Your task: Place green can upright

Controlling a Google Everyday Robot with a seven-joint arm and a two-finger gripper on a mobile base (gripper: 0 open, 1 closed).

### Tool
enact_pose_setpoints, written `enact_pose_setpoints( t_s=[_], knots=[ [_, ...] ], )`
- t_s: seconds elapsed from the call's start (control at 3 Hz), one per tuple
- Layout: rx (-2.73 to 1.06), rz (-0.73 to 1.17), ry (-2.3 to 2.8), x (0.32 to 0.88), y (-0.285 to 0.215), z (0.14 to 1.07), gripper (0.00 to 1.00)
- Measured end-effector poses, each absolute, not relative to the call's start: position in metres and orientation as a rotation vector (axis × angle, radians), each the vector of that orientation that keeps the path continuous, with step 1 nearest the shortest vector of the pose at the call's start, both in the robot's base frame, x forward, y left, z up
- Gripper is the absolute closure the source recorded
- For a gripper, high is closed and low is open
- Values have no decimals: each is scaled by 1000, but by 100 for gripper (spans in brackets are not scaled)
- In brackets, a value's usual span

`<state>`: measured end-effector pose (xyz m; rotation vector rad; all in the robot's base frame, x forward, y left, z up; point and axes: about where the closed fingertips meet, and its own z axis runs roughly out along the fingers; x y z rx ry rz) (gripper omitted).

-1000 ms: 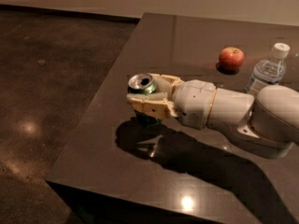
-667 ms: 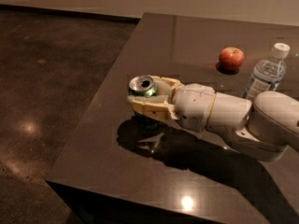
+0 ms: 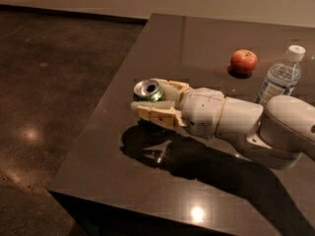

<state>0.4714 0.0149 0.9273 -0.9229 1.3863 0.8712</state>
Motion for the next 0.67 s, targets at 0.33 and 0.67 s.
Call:
enact_pose_setpoints(
  t_s=[0.33, 0.67],
  knots=[
    [-928, 872, 1384, 471, 17, 928, 0],
    [-928, 872, 1384, 471, 17, 928, 0]
  ],
)
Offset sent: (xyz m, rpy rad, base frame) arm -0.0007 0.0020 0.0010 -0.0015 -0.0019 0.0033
